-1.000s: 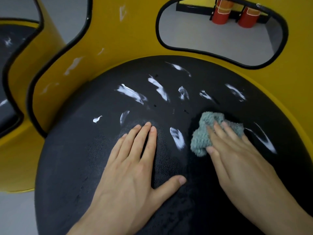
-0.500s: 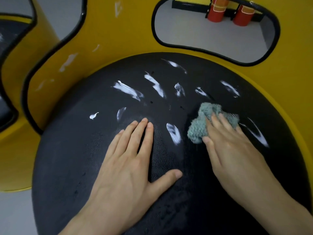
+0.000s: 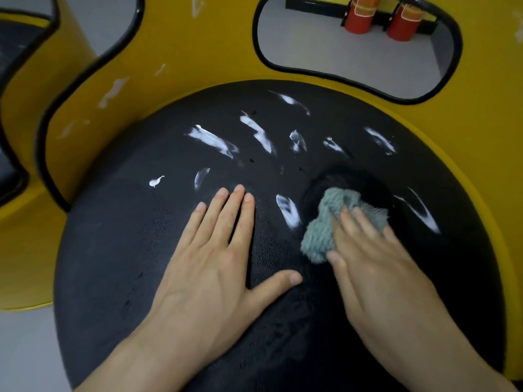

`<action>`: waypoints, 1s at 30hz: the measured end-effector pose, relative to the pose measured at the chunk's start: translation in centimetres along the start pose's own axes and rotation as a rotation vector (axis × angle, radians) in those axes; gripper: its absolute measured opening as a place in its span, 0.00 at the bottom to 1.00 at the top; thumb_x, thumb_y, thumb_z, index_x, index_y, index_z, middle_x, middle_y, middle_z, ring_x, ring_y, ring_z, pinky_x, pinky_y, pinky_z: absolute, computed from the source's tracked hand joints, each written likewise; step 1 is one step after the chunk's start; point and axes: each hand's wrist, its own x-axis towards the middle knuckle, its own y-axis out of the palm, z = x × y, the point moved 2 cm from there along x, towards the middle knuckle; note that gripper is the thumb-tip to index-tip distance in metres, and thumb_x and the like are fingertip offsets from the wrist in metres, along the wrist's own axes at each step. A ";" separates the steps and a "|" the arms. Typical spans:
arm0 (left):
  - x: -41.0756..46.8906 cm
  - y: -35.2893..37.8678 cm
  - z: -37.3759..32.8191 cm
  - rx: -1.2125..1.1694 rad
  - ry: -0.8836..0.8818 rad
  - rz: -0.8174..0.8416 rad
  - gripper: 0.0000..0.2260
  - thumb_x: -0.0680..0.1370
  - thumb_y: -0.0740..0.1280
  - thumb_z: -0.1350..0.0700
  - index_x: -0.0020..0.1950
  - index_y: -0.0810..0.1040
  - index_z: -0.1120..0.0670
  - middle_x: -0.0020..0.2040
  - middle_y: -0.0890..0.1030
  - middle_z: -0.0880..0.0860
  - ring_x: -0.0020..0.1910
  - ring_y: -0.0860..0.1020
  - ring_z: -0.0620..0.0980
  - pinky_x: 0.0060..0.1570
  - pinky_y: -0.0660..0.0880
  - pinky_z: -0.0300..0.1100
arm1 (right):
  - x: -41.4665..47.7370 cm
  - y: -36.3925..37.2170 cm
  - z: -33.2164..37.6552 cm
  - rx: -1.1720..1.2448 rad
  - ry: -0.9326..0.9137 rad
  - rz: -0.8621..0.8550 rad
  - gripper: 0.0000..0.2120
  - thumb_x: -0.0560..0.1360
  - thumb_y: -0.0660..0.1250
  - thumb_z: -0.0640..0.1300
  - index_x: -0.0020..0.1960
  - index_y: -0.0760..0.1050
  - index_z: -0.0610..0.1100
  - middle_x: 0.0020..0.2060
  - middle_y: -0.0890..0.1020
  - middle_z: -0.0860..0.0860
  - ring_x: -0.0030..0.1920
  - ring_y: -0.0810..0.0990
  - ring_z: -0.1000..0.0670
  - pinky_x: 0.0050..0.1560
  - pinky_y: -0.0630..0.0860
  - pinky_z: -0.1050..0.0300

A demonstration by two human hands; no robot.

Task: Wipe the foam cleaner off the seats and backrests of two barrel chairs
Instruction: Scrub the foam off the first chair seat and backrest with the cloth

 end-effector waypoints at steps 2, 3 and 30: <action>0.0 0.0 -0.1 0.001 0.003 0.005 0.48 0.76 0.45 0.21 0.83 0.53 0.55 0.84 0.52 0.52 0.83 0.46 0.48 0.78 0.43 0.47 | 1.0 -0.3 0.2 -0.037 -0.061 0.026 0.27 0.83 0.48 0.50 0.74 0.69 0.38 0.72 0.73 0.44 0.75 0.68 0.45 0.77 0.56 0.50; 0.1 0.0 -0.1 0.005 0.006 0.004 0.48 0.75 0.45 0.21 0.83 0.53 0.55 0.84 0.53 0.52 0.83 0.46 0.49 0.78 0.43 0.48 | 2.5 -0.7 0.2 -0.038 -0.060 0.059 0.27 0.84 0.45 0.50 0.77 0.64 0.40 0.76 0.68 0.45 0.78 0.63 0.48 0.78 0.52 0.51; -0.1 -0.1 0.0 -0.037 0.000 -0.031 0.49 0.74 0.43 0.20 0.84 0.47 0.52 0.84 0.46 0.49 0.82 0.39 0.44 0.78 0.38 0.45 | 4.4 -0.6 0.0 0.004 -0.010 0.056 0.26 0.85 0.43 0.49 0.80 0.59 0.41 0.78 0.62 0.47 0.79 0.58 0.49 0.77 0.51 0.54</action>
